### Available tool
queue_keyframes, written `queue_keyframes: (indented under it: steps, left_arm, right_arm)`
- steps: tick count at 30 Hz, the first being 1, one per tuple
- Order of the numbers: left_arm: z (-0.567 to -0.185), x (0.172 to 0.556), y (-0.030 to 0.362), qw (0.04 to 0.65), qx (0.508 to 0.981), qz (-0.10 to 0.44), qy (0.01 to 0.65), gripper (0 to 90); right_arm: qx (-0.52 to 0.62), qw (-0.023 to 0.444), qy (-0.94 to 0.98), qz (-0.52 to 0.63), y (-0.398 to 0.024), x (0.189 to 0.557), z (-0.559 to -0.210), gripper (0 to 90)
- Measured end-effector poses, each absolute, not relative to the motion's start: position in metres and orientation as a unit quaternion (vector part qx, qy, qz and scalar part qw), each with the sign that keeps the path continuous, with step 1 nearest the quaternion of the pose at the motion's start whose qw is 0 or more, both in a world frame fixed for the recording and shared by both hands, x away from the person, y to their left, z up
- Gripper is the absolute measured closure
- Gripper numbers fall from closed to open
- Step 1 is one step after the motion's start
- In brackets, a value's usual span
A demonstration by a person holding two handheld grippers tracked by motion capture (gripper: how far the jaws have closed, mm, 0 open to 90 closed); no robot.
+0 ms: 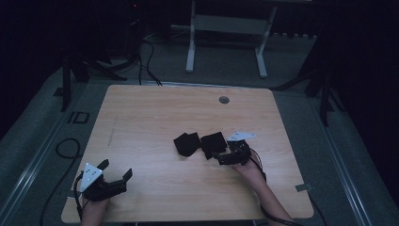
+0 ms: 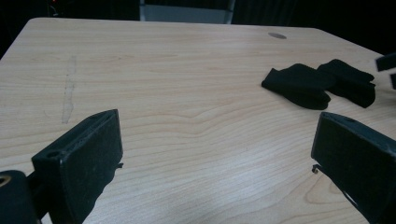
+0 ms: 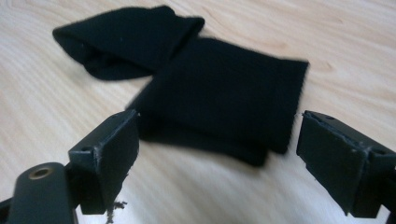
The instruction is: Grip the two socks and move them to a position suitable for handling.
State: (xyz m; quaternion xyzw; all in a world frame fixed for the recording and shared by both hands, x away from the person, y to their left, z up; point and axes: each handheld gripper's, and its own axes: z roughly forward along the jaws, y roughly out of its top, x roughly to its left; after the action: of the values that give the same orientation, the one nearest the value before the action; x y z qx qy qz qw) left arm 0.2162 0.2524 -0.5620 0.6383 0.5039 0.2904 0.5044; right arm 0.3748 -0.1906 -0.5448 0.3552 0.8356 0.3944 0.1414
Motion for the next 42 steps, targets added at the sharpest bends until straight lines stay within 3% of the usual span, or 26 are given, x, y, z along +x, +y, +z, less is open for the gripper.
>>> queue_keyframes:
  steps: [6,20,26,31,37,42]
  left_arm:
    - [-0.563,0.216,0.253,0.505,0.639,0.290,0.504,2.3]
    - [-0.563,0.216,0.255,0.505,0.638,0.289,0.505,2.4]
    - [-0.563,0.216,0.254,0.504,0.639,0.289,0.505,2.3]
    - [-0.563,0.217,0.254,0.503,0.641,0.287,0.504,2.3]
    - [-0.563,0.216,0.254,0.505,0.638,0.287,0.505,2.4]
    - [-0.563,0.216,0.255,0.505,0.637,0.287,0.507,2.4]
  right_arm:
    - [0.343,0.157,0.837,0.397,-0.174,0.392,-0.538,20.9]
    - [0.350,0.151,0.850,0.364,-0.158,0.415,-0.563,24.1]
    - [0.349,0.167,0.845,0.369,-0.159,0.409,-0.566,39.5]
    - [0.343,0.162,0.855,0.355,-0.152,0.405,-0.561,72.2]
    - [0.373,0.156,0.838,0.365,-0.155,0.405,-0.560,77.6]
    - [0.381,0.165,0.823,0.387,-0.169,0.399,-0.539,77.9]
